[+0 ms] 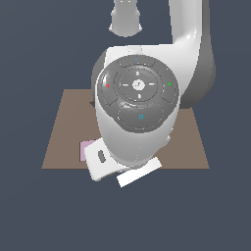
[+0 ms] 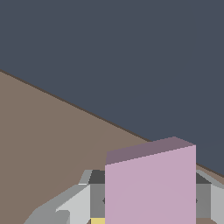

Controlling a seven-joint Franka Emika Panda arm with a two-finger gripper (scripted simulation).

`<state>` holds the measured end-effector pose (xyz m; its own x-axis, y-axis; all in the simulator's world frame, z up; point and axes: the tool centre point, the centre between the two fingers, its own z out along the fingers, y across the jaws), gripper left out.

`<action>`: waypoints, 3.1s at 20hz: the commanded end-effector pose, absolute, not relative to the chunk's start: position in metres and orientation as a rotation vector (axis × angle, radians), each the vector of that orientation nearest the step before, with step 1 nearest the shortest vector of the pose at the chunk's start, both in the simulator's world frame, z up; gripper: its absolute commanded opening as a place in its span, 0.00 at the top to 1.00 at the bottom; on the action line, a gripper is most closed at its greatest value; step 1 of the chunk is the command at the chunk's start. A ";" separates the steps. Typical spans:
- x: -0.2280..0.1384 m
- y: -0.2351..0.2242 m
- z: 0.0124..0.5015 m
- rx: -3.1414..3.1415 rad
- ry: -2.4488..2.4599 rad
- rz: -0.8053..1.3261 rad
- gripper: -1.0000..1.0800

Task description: Insert a designated object into the corresponding slot on a board.

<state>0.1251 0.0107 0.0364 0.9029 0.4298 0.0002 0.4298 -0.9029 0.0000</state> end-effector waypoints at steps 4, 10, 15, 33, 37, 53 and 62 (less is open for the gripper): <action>0.110 -0.024 0.037 -3.122 -0.349 -0.002 1.00; 0.080 -0.061 0.038 -3.141 0.071 -0.002 1.00; 0.045 -0.086 0.039 -3.107 0.464 -0.002 1.00; -0.061 -0.104 0.040 -2.815 1.395 0.000 1.00; -0.072 -0.101 0.040 -2.770 1.483 0.000 1.00; -0.080 -0.097 0.031 -2.731 1.552 0.000 1.00; -0.080 -0.097 0.030 -2.731 1.552 0.000 0.04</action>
